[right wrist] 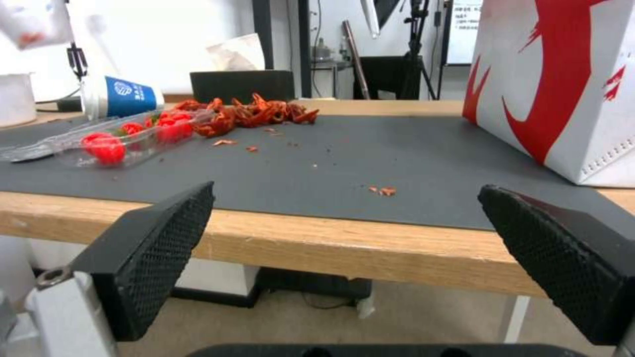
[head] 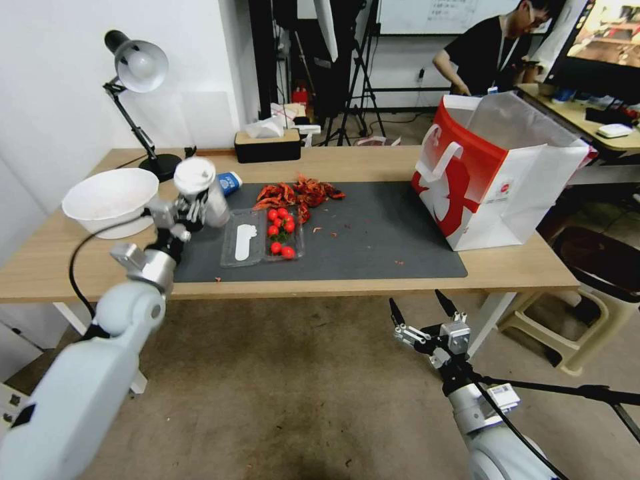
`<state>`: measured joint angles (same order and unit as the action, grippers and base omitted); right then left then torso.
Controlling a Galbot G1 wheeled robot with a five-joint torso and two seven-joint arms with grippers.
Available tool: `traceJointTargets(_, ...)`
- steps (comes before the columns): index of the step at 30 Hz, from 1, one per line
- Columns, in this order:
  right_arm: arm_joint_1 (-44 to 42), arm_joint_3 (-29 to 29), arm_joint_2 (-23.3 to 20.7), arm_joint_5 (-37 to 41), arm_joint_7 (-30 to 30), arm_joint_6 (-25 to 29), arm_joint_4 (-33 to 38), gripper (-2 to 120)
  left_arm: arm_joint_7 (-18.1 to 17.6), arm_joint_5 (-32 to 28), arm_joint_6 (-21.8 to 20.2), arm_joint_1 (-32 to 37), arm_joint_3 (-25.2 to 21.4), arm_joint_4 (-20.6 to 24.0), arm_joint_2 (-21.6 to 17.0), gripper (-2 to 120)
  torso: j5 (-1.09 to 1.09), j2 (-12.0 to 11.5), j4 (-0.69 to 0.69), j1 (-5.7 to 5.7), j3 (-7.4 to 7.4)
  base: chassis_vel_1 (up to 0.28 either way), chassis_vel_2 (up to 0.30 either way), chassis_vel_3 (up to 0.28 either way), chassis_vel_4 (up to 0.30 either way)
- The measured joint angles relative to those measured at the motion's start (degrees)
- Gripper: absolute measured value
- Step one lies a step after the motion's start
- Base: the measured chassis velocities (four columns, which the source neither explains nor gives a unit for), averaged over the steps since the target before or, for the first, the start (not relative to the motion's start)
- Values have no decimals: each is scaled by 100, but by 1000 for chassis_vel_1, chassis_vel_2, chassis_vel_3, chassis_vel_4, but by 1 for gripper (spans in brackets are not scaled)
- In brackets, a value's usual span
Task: Pick up the trash from the table and place it into the takeout bag.
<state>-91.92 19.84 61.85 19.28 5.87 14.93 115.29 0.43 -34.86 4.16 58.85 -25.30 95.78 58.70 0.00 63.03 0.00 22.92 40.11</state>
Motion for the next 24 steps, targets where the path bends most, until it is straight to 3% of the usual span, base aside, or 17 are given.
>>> traceJointTargets(4, 7, -9, 5, -5, 0, -2, 5, 100, 197, -172, 176, -65, 23, 73, -90, 0, 2, 0, -2, 0, 0, 0, 0, 0, 0)
traceJointTargets(5, 10, -12, 6, -6, 0, -7, 23, 100, 450, -447, 272, -166, 96, 116, -204, 0, -7, -1, 2, 0, 1, 0, 0, 0, 0)
traceJointTargets(7, 11, -11, 7, -7, 0, -8, 35, 100, 563, -552, 321, -228, 132, 137, -265, 0, -3, 0, 0, 0, 0, 0, 0, 0, 0)
traceJointTargets(8, -3, -10, 9, -17, 0, -10, 57, 100, 956, -828, 462, -486, 339, 122, -468, 0, 1, 0, 0, -1, 0, 0, 0, 0, 0)
traceJointTargets(9, -15, -4, 9, -22, 2, -11, 78, 100, 1129, -948, 506, -636, 468, 67, -552, 0, -4, 0, -1, -1, 0, 0, 0, 0, 0)
traceJointTargets(14, -36, 14, 11, -38, 11, -30, 131, 100, 1566, -1161, 573, -1140, 865, -110, -698, 0, -1, 0, 0, 0, 0, 0, 0, 0, 0)
traceJointTargets(15, -42, 30, 20, -46, 21, -53, 162, 100, 1813, -1265, 577, -1590, 1236, -251, -738, 0, 0, 0, 0, -1, 0, 0, 0, 0, 0)
traceJointTargets(16, -42, 30, 20, -46, 21, -53, 162, 100, 1813, -1265, 577, -1590, 1236, -251, -738, 0, 0, 0, 0, -1, 0, 0, 0, 0, 0)
traceJointTargets(18, -45, 40, 61, -108, 61, -74, 186, 100, 2097, -1370, 558, -2404, 2051, -525, -692, 0, 0, -1, -1, -1, 0, 0, 0, 0, 0)
traceJointTargets(20, -45, 40, 70, -124, 64, -76, 196, 100, 2144, -1382, 546, -2642, 2309, -624, -649, 0, 2, 0, -1, -1, 0, 0, 0, 0, 0)
traceJointTargets(22, -42, 39, 86, -155, 66, -101, 225, 100, 2237, -1402, 519, -3508, 3023, -1006, -443, 0, 1, -1, 0, 0, 1, 0, 0, 0, 0)
traceJointTargets(23, -42, 39, 86, -155, 66, -101, 225, 100, 2237, -1402, 519, -3508, 3023, -1006, -443, 0, 1, -1, 0, 0, 1, 0, 0, 0, 0)
traceJointTargets(24, -32, 38, 112, -190, 70, -114, 236, 100, 2312, -1419, 479, -4181, 3422, -1341, -204, 0, 1, -1, 0, 0, 1, 0, 0, 0, 0)
